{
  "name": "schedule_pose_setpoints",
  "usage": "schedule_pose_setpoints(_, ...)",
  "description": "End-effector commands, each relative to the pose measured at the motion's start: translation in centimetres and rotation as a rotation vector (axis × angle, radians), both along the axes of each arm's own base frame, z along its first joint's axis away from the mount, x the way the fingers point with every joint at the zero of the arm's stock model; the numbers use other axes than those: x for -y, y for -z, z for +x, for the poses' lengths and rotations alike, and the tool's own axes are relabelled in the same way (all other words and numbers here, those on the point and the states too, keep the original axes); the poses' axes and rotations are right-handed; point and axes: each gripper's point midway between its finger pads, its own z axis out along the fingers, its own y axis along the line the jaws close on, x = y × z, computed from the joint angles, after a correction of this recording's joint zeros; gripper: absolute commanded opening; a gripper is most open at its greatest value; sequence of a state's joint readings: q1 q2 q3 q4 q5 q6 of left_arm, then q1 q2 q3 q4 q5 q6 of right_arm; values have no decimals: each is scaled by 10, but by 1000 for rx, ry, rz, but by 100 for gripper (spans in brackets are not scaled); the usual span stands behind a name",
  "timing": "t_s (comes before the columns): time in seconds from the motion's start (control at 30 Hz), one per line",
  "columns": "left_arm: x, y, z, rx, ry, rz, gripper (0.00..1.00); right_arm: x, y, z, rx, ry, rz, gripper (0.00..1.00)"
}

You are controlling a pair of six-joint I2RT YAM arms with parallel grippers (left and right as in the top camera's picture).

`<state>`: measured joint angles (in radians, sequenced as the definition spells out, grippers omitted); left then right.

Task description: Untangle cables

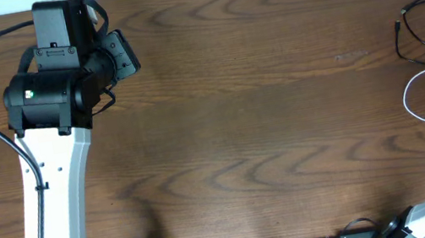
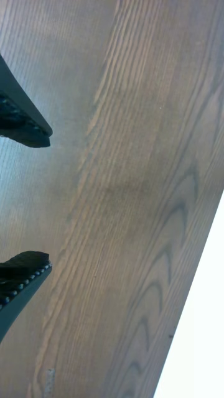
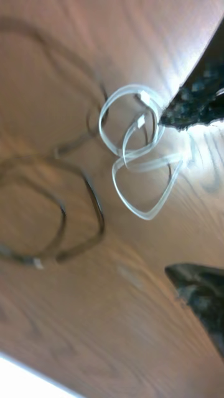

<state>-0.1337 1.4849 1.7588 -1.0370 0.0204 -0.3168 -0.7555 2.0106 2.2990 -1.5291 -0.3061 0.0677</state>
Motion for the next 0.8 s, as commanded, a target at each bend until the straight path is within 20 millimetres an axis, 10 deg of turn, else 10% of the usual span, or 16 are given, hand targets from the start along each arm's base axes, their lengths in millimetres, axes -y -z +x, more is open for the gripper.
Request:
schedule_pose_setpoints(0.0, -2, 7, 0, -24, -7, 6, 60, -50, -30, 19, 128, -208, 30, 71)
schedule_pose_setpoints(0.1, -2, 9, -2, -39, -7, 8, 98, -87, -40, 21, 125, -312, 18, 75)
schedule_pose_setpoints(0.43, -2, 9, -2, -39, -7, 8, 98, -193, -91, 3, 141, -555, -156, 99)
schedule_pose_setpoints(0.77, -2, 9, -2, -39, -8, 9, 98, -272, -139, -47, 269, -645, -125, 99)
